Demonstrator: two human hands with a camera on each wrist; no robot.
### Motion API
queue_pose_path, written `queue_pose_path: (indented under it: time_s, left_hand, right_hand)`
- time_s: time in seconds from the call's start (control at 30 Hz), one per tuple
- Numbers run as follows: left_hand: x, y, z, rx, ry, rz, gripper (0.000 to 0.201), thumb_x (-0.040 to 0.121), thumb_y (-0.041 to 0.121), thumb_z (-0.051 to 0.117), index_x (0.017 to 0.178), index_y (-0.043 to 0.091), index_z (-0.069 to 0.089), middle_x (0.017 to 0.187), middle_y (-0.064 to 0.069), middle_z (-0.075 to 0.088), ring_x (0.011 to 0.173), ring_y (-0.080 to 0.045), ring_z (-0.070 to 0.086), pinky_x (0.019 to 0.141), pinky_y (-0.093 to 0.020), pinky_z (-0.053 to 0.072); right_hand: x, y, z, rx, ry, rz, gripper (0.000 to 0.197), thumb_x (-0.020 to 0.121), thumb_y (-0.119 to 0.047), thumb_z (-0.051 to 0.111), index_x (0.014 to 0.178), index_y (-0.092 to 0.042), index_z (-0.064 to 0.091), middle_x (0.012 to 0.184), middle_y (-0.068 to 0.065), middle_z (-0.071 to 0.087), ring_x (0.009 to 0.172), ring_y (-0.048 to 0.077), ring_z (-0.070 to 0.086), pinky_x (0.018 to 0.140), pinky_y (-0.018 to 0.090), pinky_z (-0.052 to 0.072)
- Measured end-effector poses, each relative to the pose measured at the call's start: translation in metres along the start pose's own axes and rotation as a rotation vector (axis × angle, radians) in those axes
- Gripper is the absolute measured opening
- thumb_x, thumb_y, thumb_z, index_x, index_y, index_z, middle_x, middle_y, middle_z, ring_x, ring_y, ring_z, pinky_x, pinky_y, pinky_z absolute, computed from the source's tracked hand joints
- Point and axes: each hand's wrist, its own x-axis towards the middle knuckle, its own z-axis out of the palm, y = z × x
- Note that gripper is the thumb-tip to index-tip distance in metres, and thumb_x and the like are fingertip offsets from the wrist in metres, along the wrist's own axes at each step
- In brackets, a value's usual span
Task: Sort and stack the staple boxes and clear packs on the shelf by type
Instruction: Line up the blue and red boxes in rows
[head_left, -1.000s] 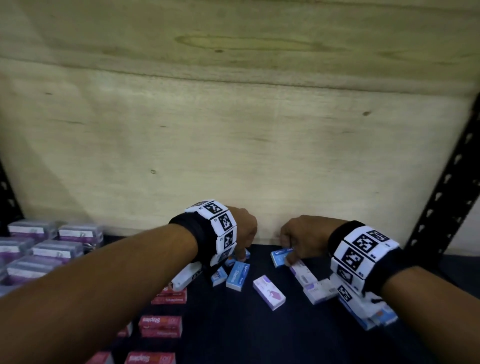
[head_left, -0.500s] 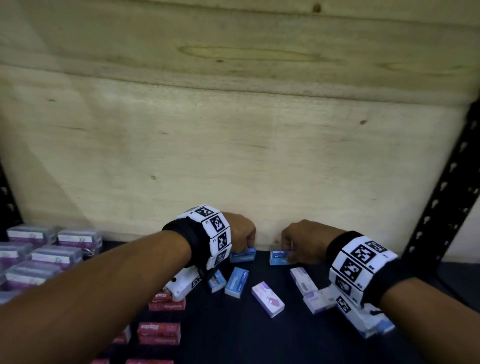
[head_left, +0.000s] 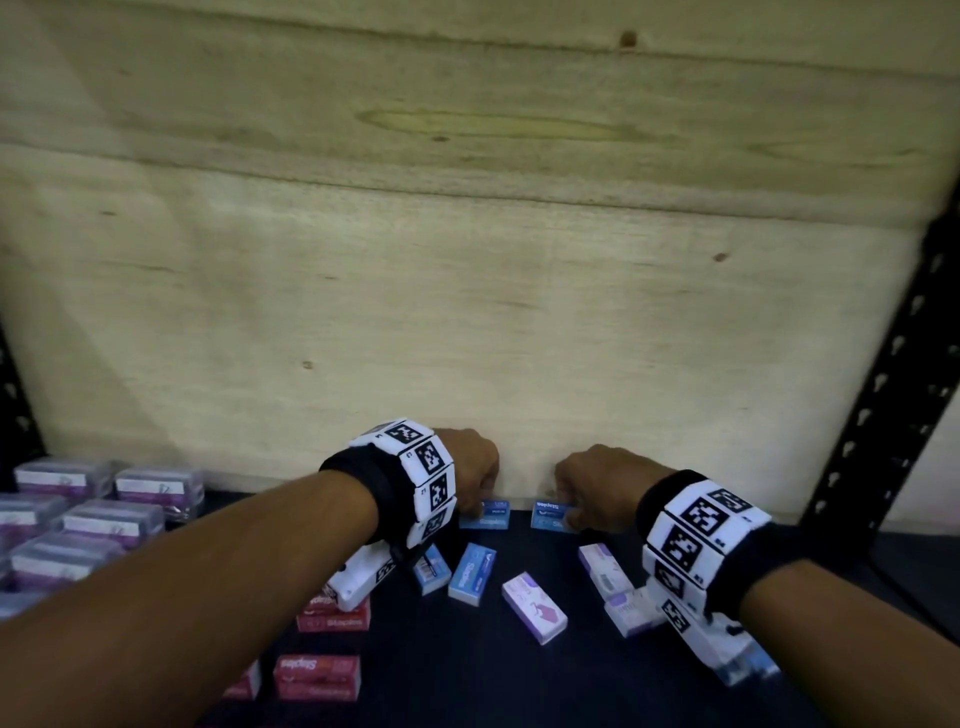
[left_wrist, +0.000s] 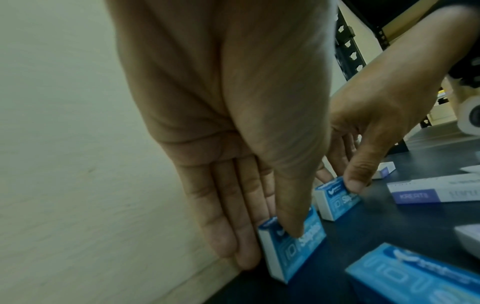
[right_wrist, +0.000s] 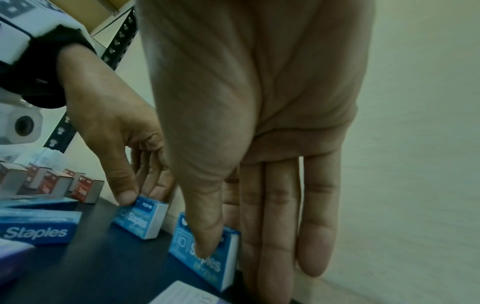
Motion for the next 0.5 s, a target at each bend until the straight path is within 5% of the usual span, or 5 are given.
queue_pose_path:
  time_s: [0.33,0.5]
  left_hand:
    - [-0.015,-0.011,-0.009,-0.005,0.061,0.012,0.03,0.079,0.029,0.077,0.102,0.017,0.063,0.099,0.0,0.062,0.089,-0.02,0.059,0.069,-0.024,0.043]
    - [-0.031,0.009,-0.015,-0.034,0.021,0.07,0.03,0.083,0.043,0.072,0.1,0.019,0.064,0.094,0.004,0.066,0.088,-0.018,0.062,0.072,-0.028,0.048]
  right_hand:
    - [-0.01,0.0,-0.006,-0.02,0.028,0.015,0.035,0.088,-0.038,0.066,0.115,-0.017,0.057,0.112,0.005,0.06,0.095,0.024,0.059,0.075,0.032,0.047]
    - [-0.022,0.007,-0.008,-0.077,-0.091,0.074,0.035,0.088,-0.046,0.065,0.074,-0.015,0.054,0.076,0.0,0.059,0.072,0.021,0.057,0.066,0.029,0.046]
